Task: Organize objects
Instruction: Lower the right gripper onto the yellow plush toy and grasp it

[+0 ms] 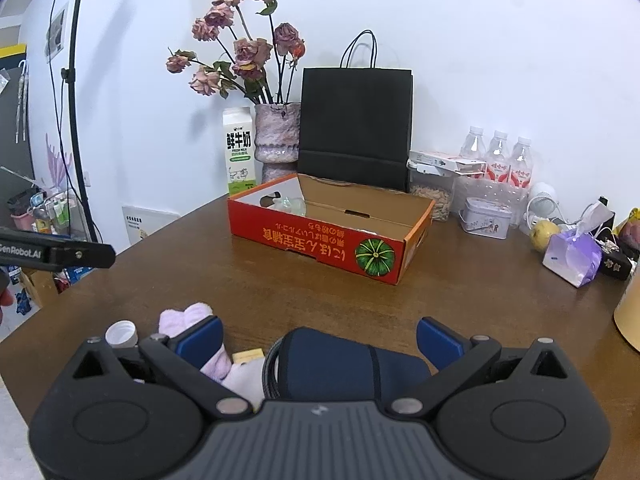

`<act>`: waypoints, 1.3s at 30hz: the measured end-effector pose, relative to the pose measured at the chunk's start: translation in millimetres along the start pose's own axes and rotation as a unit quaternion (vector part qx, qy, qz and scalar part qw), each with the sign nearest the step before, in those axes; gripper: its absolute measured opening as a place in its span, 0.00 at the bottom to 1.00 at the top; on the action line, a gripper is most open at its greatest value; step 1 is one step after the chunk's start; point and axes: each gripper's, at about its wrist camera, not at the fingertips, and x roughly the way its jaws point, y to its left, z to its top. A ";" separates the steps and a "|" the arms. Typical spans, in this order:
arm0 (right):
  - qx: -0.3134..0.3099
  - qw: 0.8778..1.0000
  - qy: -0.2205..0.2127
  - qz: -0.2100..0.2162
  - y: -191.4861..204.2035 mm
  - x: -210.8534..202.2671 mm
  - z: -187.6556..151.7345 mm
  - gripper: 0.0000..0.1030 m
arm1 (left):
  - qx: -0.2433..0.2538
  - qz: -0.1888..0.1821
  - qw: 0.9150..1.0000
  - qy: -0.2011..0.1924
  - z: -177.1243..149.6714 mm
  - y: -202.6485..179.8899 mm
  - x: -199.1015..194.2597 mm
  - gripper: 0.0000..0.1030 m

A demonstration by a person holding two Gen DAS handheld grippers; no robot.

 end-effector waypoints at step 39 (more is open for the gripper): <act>0.025 0.999 0.037 0.008 36.5 4.1 -61.9 1.00 | -0.012 0.011 0.999 0.030 -64.3 25.6 -32.9 1.00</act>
